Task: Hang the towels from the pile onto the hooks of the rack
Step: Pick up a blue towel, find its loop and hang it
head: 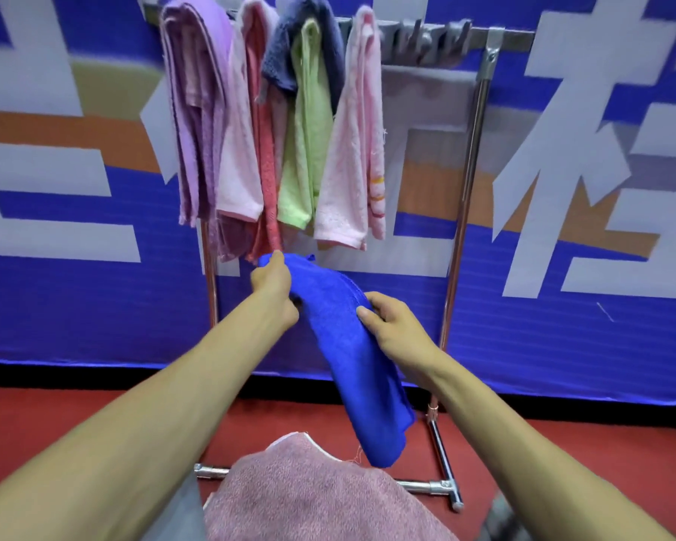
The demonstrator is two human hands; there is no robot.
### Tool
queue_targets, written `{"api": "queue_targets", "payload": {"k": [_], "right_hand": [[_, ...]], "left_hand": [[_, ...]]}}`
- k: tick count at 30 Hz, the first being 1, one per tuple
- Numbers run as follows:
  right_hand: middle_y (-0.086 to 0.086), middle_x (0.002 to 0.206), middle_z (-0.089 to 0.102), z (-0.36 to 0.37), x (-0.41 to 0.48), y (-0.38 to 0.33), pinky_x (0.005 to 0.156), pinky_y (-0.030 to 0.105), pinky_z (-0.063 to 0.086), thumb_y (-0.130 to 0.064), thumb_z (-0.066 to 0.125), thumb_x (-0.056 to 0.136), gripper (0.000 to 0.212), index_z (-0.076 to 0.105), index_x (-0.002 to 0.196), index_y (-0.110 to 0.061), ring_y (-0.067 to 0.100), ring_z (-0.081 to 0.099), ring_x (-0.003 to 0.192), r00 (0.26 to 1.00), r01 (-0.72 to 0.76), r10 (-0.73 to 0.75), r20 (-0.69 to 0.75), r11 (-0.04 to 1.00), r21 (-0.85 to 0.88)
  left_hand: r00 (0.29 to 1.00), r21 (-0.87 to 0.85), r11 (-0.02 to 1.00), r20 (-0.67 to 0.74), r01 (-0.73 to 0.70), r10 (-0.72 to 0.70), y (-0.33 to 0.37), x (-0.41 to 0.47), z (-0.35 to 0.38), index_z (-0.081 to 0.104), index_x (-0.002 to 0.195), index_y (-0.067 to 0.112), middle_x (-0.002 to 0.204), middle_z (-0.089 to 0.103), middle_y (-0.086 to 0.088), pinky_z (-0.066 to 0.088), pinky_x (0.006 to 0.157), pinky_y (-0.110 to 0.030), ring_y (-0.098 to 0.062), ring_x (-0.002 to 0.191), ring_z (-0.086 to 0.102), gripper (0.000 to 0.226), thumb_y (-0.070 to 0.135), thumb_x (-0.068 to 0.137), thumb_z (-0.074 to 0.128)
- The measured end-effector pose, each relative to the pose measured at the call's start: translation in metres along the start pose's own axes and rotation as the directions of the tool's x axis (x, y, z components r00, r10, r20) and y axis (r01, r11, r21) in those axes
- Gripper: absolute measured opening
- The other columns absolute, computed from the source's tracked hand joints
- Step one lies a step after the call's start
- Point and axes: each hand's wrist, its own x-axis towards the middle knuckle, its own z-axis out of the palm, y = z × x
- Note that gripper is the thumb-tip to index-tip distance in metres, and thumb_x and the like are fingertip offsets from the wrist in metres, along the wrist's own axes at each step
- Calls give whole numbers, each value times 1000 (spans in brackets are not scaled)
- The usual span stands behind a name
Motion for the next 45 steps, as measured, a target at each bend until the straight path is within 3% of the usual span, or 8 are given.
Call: {"api": "queue_targets", "payload": {"k": [6, 10, 17, 21, 26, 29, 33, 45], "right_hand": [[13, 106, 71, -12, 0, -32, 80, 30, 54, -8, 46, 100, 24, 66, 110, -1, 20, 67, 92, 986, -134, 166, -34, 888, 440], [20, 111, 69, -17, 1, -51, 83, 36, 54, -7, 48, 99, 23, 67, 109, 3, 25, 66, 91, 968, -189, 241, -64, 876, 445], [9, 106, 65, -38, 2, -88, 57, 27, 47, -14, 64, 91, 32, 53, 121, -15, 16, 59, 74, 947, -173, 271, -174, 884, 435], [7, 107, 66, -50, -2, -118, 63, 29, 51, -15, 59, 93, 19, 64, 111, -11, 18, 60, 79, 978, -78, 141, -155, 931, 357], [-1, 60, 60, -70, -6, -156, 48, 25, 45, -33, 54, 93, 24, 69, 87, -14, 13, 52, 43, 966, 39, -55, -253, 997, -68], [-5, 79, 71, -86, 8, -169, 62, 28, 52, -41, 56, 88, 26, 71, 80, -21, 11, 61, 66, 921, 99, -197, -336, 953, -288], [-2, 109, 70, -96, 35, -188, 90, 33, 53, -30, 60, 92, 24, 68, 110, -16, 14, 65, 101, 961, 213, -217, -172, 976, -37], [3, 65, 55, -145, 120, -216, 53, 22, 37, -25, 62, 92, 24, 62, 71, -12, 12, 47, 58, 968, 230, -244, 55, 955, 189]], "left_hand": [[921, 191, 973, 340, 129, -188, -5, -44, -19, 54, 97, 10, 92, 64, -12, 51, 58, -32, -22, 75, 61, 25, 35, 95, 48], [887, 223, 975, 453, -18, -87, -1, -69, -21, 47, 125, 17, 91, 62, -8, 45, 62, -30, -17, 72, 56, 37, 21, 90, 59], [834, 306, 882, 530, -359, 155, 37, -101, -7, 63, 107, 11, 89, 64, -6, 48, 50, -18, -13, 67, 59, 24, -2, 88, 57], [820, 412, 770, 519, -488, 241, 66, -105, 13, 65, 108, 16, 84, 59, -3, 39, 49, -14, -9, 57, 48, 30, -1, 87, 52], [752, 514, 597, 609, -615, 251, 110, -108, 47, 54, 108, 19, 95, 61, -7, 43, 74, -28, -17, 81, 55, 33, -3, 84, 53], [634, 475, 484, 734, -735, 244, 138, -112, 69, 46, 108, 15, 86, 62, -3, 42, 71, -27, -14, 73, 54, 34, -9, 85, 52], [550, 457, 418, 825, -785, 131, 169, -122, 92, 41, 98, 22, 71, 57, 2, 38, 61, -22, -9, 62, 47, 35, -10, 87, 49], [562, 463, 411, 813, -785, 156, 213, -61, 150, 43, 103, 18, 90, 57, -5, 40, 67, -25, -10, 75, 53, 39, 14, 74, 69]]}}
